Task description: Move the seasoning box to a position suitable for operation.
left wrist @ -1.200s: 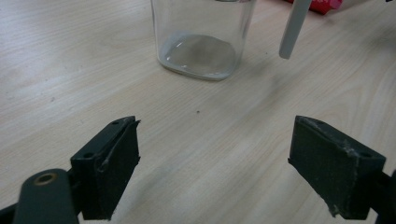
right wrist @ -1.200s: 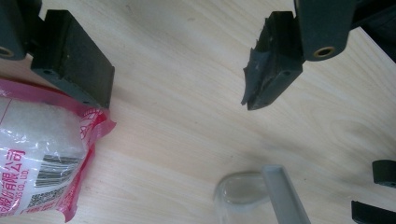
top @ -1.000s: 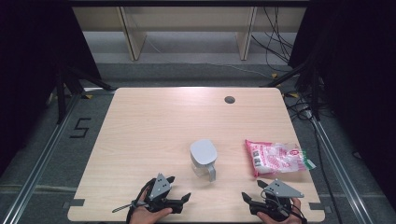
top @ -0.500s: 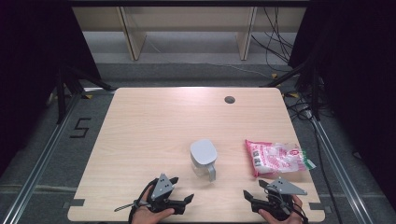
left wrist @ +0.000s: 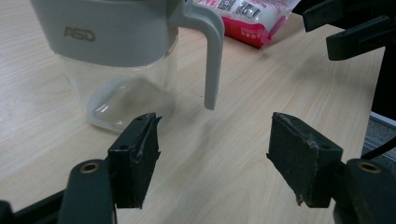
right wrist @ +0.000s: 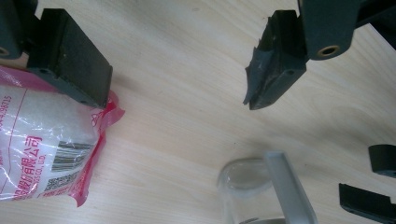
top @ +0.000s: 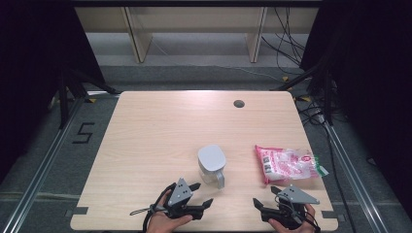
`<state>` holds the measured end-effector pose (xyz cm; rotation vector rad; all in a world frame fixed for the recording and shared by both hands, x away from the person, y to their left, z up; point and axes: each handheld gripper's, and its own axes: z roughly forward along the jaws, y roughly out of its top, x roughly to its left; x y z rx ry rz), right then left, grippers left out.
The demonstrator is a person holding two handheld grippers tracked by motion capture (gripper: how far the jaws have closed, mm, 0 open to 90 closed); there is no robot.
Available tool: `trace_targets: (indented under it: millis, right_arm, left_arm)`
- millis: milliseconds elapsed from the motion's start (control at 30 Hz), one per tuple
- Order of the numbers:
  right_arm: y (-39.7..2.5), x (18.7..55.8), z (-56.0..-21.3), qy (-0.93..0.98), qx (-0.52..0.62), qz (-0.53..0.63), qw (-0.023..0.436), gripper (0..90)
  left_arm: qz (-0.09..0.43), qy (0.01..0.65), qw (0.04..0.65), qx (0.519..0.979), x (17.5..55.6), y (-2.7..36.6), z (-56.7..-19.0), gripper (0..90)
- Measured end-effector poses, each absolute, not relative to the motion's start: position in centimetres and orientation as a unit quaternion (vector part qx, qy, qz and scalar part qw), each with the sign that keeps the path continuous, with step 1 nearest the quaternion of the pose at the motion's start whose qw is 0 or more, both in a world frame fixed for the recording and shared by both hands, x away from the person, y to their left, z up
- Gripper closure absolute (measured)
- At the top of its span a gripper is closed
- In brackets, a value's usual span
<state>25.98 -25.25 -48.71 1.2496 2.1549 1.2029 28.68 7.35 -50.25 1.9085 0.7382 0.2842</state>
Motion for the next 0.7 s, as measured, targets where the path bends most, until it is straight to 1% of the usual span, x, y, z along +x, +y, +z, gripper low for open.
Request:
trace_targets:
  millis: [33,67,100,133,167,200,233,267,367,433,500,633,700]
  right_arm:
    - [-25.3,26.0,-48.6,0.769,0.439,0.423,0.193,23.0]
    - [-25.1,25.8,-48.6,0.763,0.451,0.426,0.183,22.7]
    - [-25.3,26.0,-48.7,0.767,0.438,0.426,0.195,22.5]
    - [-25.3,26.1,-48.7,0.767,0.437,0.426,0.197,22.5]
    - [-25.2,25.9,-48.6,0.762,0.449,0.428,0.186,22.5]
    - [-25.3,26.0,-48.6,0.765,0.441,0.427,0.193,22.4]
    - [-25.3,26.0,-48.6,0.764,0.442,0.427,0.195,22.4]
    - [-25.1,25.9,-48.6,0.759,0.453,0.429,0.184,22.4]
    - [-25.3,26.0,-48.6,0.766,0.439,0.43,0.191,22.5]
    - [-25.3,26.1,-48.7,0.767,0.435,0.431,0.19,22.5]
    - [-25.1,25.9,-48.6,0.769,0.439,0.427,0.183,22.5]
    - [-25.0,26.1,-48.7,0.772,0.432,0.428,0.185,22.3]
    - [-25.0,26.1,-48.7,0.771,0.433,0.429,0.184,22.3]
  left_arm:
    - [0.119,0.306,0.512,0.794,28.8,7.2,-50.3,36.5]
    - [0.116,0.3,0.513,0.796,29.0,7.0,-50.4,37.7]
    - [0.117,0.302,0.512,0.796,29.1,6.8,-50.4,39.2]
    - [0.114,0.295,0.514,0.797,29.4,6.5,-50.4,41.0]
    - [0.115,0.296,0.514,0.797,29.4,6.4,-50.4,42.8]
    - [0.117,0.295,0.511,0.799,29.6,6.1,-50.4,43.8]
    - [0.118,0.293,0.513,0.798,29.7,5.9,-50.5,44.6]
    - [0.114,0.289,0.513,0.8,29.9,5.6,-50.5,45.1]
    - [0.116,0.273,0.503,0.812,30.2,5.0,-50.5,45.9]
    - [0.107,0.281,0.507,0.807,30.7,4.7,-50.7,46.6]
    - [0.11,0.278,0.502,0.812,30.9,4.6,-50.7,49.9]
    - [0.11,0.272,0.505,0.812,31.2,3.9,-50.5,50.4]
    - [0.113,0.27,0.505,0.812,31.5,3.8,-50.5,53.5]
